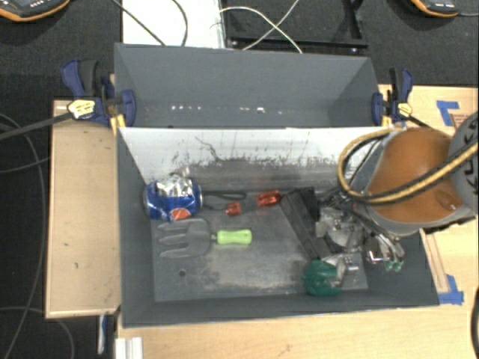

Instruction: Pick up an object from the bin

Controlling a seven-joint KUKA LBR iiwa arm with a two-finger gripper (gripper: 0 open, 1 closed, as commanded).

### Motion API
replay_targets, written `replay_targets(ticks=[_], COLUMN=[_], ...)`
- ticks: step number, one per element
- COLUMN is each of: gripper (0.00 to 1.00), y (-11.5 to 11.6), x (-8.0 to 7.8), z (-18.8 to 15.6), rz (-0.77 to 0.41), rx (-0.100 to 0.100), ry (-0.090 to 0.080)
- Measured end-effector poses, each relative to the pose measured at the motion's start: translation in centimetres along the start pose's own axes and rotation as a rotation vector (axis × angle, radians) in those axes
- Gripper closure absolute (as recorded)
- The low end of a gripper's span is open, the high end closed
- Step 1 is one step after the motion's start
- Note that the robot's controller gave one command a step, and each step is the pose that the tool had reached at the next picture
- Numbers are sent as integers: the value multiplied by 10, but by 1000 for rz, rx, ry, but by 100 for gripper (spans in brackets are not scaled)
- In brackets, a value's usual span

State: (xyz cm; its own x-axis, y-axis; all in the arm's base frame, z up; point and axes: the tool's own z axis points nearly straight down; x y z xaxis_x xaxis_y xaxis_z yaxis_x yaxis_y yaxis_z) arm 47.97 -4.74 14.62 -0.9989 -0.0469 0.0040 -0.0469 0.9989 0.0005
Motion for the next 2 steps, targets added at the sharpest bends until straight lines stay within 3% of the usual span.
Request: replay_targets(ticks=[1,2], gripper=[0,0], y=[-7,-19], x=[6,-28], z=[5,-68], rz=[9,-330], rx=[1,0], ry=[11,-2])
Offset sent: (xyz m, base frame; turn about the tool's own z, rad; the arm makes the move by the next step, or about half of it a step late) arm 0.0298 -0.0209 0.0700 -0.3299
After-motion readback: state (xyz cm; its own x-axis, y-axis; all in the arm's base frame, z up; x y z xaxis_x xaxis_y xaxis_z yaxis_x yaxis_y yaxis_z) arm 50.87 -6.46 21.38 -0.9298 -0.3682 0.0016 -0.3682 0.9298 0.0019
